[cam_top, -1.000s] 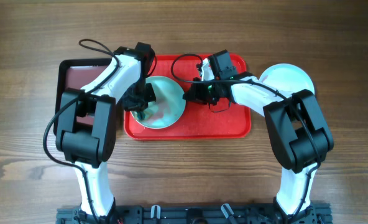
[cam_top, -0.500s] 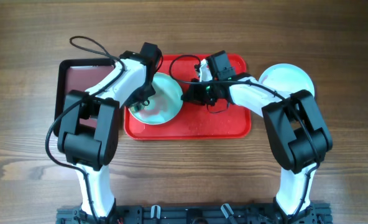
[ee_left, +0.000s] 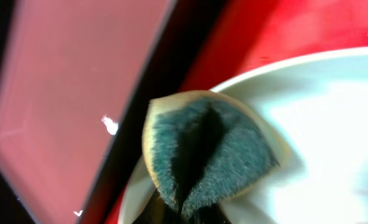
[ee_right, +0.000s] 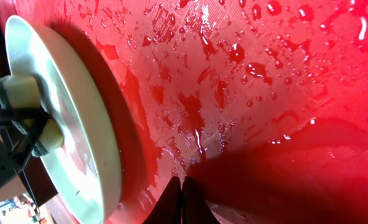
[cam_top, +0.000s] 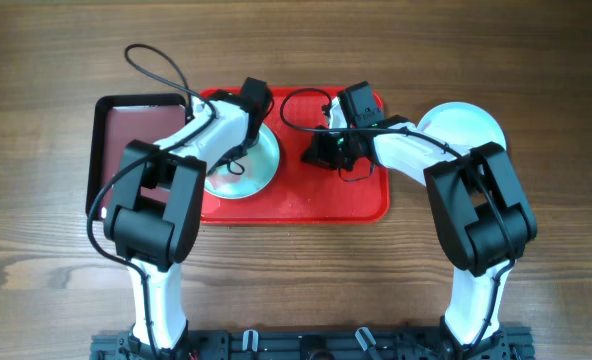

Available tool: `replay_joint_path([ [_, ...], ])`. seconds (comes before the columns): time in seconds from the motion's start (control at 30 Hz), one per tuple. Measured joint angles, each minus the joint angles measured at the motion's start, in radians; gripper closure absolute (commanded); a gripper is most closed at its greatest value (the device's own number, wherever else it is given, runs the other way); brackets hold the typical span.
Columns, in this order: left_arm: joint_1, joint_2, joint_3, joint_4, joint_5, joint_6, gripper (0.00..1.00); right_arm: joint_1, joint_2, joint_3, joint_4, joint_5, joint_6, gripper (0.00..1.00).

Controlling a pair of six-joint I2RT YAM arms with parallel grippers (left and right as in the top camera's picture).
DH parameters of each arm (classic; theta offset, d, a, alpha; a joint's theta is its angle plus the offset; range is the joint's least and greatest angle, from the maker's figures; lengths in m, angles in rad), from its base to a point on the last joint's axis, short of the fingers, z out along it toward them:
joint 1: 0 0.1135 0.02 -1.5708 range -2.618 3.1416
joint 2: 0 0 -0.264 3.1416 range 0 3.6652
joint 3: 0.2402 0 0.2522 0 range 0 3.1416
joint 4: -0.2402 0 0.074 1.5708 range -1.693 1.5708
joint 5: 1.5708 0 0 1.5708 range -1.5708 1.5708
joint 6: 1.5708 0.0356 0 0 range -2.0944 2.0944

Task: Clean dirty plates on tray and stack at the side
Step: 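Keep scrubbing the blue plate in circles with the left-held sponge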

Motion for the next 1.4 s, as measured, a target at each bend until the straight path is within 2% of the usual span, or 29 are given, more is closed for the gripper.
replay_joint_path([
  [0.07,-0.018,0.0,0.0,0.036,0.02,0.045,0.96,0.0,0.0,-0.001,0.016,-0.003,-0.004,0.93],
  [0.13,-0.028,-0.001,0.0,0.052,0.043,0.075,0.96,0.0,0.002,-0.002,0.052,-0.01,-0.026,0.83],
  [0.17,-0.029,-0.002,0.001,0.053,0.046,0.085,0.96,0.0,0.002,-0.003,0.067,-0.014,-0.035,0.75],
  [0.27,-0.019,-0.017,0.01,0.077,0.158,0.101,0.96,0.001,0.002,-0.003,0.09,-0.033,-0.058,0.6],
  [0.4,0.026,-0.032,0.022,0.085,0.324,0.107,0.96,-0.002,0.003,-0.003,0.127,-0.061,-0.069,0.54],
  [0.53,0.069,-0.037,0.025,0.085,0.427,0.108,0.96,-0.005,0.005,-0.003,0.158,-0.085,-0.097,0.55],
  [0.6,0.083,-0.039,0.025,0.087,0.465,0.108,0.96,0.002,0.005,-0.003,0.158,-0.076,-0.106,0.59],
  [0.77,0.088,-0.041,0.026,0.093,0.53,0.108,0.96,0.072,0.005,0.0,0.166,0.05,-0.102,0.61],
  [0.8,0.089,-0.041,0.026,0.093,0.536,0.109,0.96,0.089,0.0,0.004,0.162,0.092,-0.091,0.69],
  [0.87,0.09,-0.041,0.026,0.093,0.54,0.111,0.96,0.115,-0.008,0.007,0.148,0.187,-0.069,0.94],
  [1.0,0.09,-0.041,0.027,0.096,0.546,0.111,0.96,0.14,-0.014,0.019,0.096,0.331,-0.011,0.96],
  [1.17,0.09,-0.041,0.027,0.102,0.578,0.129,0.96,0.139,-0.014,0.062,-0.015,0.364,0.027,0.96],
  [1.4,0.071,-0.041,0.029,0.108,0.627,0.329,0.96,0.076,-0.014,0.084,-0.11,0.278,0.042,0.96],
])
